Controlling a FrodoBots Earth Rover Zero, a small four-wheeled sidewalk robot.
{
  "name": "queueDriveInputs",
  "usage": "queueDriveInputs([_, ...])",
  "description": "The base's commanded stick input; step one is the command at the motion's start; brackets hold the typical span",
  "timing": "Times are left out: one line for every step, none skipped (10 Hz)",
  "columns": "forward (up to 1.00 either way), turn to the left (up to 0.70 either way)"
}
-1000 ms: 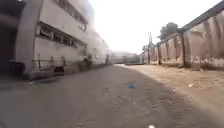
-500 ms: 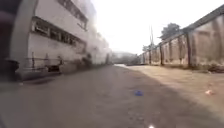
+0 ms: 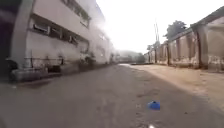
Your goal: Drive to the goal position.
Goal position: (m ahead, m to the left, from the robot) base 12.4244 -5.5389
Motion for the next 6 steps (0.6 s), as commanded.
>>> queueDriveInputs([1.00,0.00])
queueDriveInputs([1.00,0.00])
queueDriveInputs([1.00,0.00])
queueDriveInputs([1.00,0.00])
queueDriveInputs([1.00,0.00])
queueDriveInputs([1.00,0.00])
